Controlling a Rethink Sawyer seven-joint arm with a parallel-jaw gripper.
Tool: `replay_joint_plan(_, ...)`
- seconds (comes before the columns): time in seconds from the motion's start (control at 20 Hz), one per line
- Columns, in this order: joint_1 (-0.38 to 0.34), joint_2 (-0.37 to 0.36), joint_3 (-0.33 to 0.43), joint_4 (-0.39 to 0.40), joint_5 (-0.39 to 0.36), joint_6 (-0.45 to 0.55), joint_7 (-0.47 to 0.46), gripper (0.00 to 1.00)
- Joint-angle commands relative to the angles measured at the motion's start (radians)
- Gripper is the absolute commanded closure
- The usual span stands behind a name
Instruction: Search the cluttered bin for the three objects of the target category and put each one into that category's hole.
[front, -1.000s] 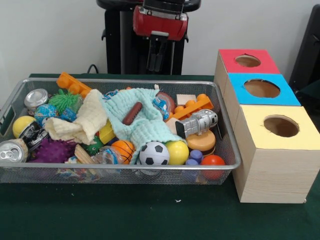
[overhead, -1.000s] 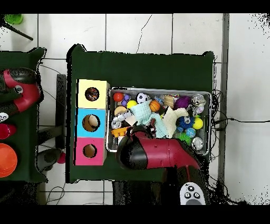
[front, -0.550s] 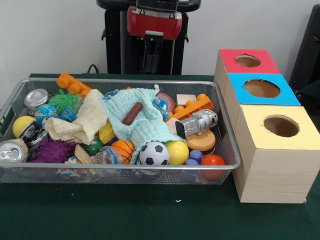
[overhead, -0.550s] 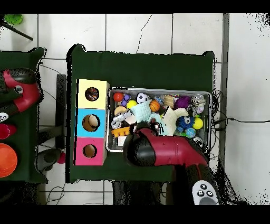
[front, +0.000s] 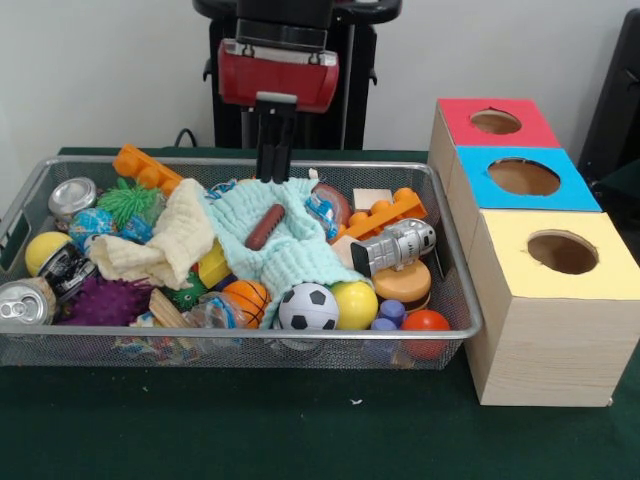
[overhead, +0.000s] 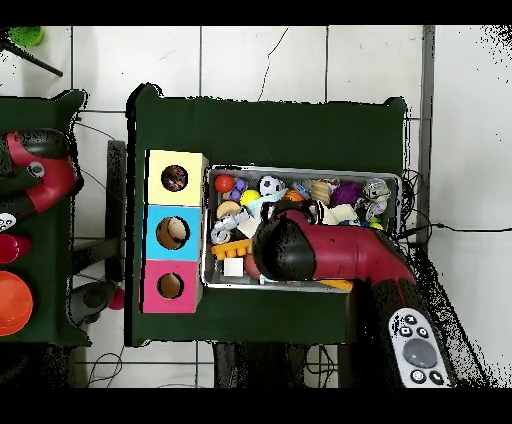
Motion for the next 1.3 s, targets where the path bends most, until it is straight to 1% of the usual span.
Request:
replay_joint_plan(0.05,-0.065,0.086,0.106,-0.154,-0.022,0.163,-0.106,1.00)
replay_joint_plan(0.2,-0.094,0.107,0.127,-0.184,-0.037,0.176,-0.138,1.00)
replay_joint_plan(0.45,-0.149,0.123,0.170,-0.202,-0.057,0.191,-0.189,1.00)
replay_joint_plan(0.65,-0.177,0.138,0.191,-0.211,-0.095,0.195,-0.225,1.00)
replay_joint_plan(0.85,-0.210,0.160,0.214,-0.215,-0.130,0.176,-0.249,1.00)
replay_joint_plan(1.05,-0.231,0.194,0.226,-0.224,-0.182,0.146,-0.241,1.00)
replay_joint_plan(1.3,-0.242,0.232,0.232,-0.212,-0.207,0.162,-0.212,1.00)
